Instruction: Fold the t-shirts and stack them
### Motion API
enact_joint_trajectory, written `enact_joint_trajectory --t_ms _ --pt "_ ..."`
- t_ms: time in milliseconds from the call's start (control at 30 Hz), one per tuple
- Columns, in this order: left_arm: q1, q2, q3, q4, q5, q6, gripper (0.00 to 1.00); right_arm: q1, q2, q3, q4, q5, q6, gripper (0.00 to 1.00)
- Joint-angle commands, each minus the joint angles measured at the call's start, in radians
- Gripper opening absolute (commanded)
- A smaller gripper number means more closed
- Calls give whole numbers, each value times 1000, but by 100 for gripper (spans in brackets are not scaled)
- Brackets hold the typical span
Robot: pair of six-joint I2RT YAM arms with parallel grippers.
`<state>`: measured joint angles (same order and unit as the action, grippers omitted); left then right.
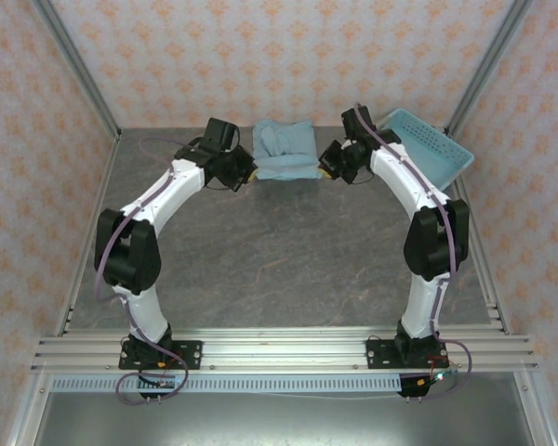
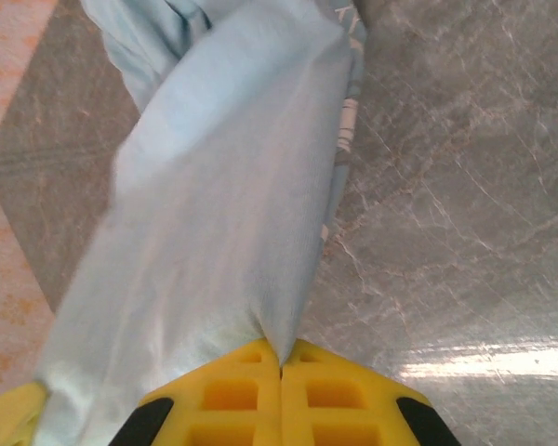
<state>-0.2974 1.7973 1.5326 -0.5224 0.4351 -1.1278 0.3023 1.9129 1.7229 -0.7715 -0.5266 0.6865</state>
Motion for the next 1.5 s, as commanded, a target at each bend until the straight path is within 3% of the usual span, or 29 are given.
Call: enact_joint_trajectory --t_ms 0,300,600,800,1133,1300,1467 --pt "-28 -56 -155 -52 3 24 0 30 -61 -142 -51 -16 -2 0" --pt "-142 -205 -582 -8 8 23 0 110 -230 -578 67 -40 25 0" --pt "-217 -405 -794 -86 12 46 0 227 -364 -771 -20 -56 -54 0" --pt "-246 -616 -794 -200 7 39 0 298 -530 -751 -123 -67 -38 0" --pt "-264 -936 -766 -275 102 -44 0 305 -706 -625 -307 -177 46 0" --pt "-262 -973 -667 -222 55 -89 0 305 -714 -491 -360 -201 93 0" --pt "-252 -871 -559 -208 -7 -101 0 300 -617 -360 -382 -187 117 0"
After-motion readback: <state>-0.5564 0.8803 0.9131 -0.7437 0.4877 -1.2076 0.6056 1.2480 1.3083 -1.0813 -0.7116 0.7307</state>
